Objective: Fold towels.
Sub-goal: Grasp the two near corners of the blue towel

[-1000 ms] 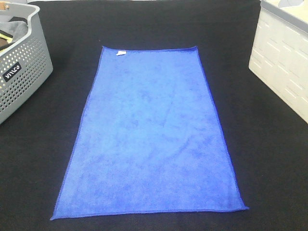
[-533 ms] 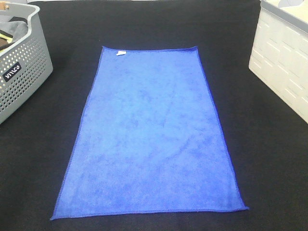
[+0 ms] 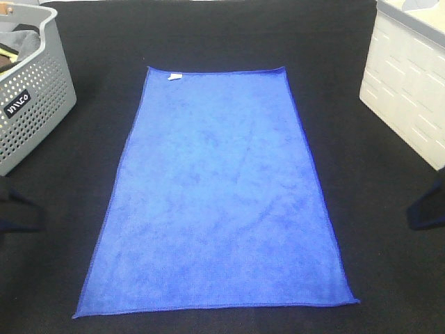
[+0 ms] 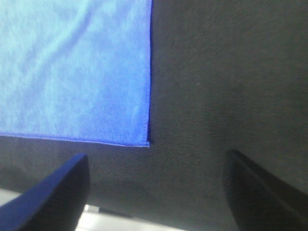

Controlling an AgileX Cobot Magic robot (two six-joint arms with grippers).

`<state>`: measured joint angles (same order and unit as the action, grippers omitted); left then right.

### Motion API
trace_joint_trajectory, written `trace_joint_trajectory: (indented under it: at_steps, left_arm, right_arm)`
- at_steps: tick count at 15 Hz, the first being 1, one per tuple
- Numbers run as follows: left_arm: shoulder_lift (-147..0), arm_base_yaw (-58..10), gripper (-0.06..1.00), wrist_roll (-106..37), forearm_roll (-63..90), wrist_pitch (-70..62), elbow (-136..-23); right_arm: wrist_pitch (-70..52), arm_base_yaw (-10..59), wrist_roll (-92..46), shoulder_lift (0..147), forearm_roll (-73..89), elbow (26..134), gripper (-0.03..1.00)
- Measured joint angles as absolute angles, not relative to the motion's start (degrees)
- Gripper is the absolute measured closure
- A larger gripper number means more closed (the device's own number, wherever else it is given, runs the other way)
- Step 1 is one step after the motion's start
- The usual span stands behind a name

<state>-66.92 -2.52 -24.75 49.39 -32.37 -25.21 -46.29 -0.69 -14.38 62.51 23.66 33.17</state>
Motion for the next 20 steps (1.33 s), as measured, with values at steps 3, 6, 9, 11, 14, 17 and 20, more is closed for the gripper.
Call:
trace_joint_trajectory:
  at_steps: [3,6,9,11,14,17,20]
  left_arm:
    - [-79.81,-2.52,0.29,-37.64,62.11,-29.74,-25.21]
    - [-85.2,-2.52,0.29,-46.24,69.5,-29.51,-25.27]
    - [-93.28,-2.52,0.29,-61.25,81.42,-29.39,-25.32]
    - [-97.63,-2.52,0.29,-68.01,86.92,-30.88,-25.32]
    - [-103.36,-2.52,0.29,-75.86,92.88,-33.17,-25.27]
    - [-108.86,-2.69,0.3,-80.44,97.06,-40.16,-26.41]
    - [-112.41,-7.73,0.35,-80.5,97.86,-42.28,-30.37]
  right_arm:
    - [-42.34,-0.69,-24.12,75.4,33.0,33.35,0.24]
    - [-39.99,-0.69,-31.11,82.05,39.25,33.35,0.24]
    - [-38.85,-0.69,-40.68,90.7,48.24,33.4,0.24]
    - [-38.33,-0.69,-42.91,94.31,49.79,33.12,0.24]
    - [-36.33,-0.69,-46.47,98.49,52.71,31.91,0.24]
    - [-37.07,-0.69,-52.77,102.22,59.64,31.91,0.26]
    - [-38.39,2.52,-56.78,106.0,66.06,32.37,0.31]
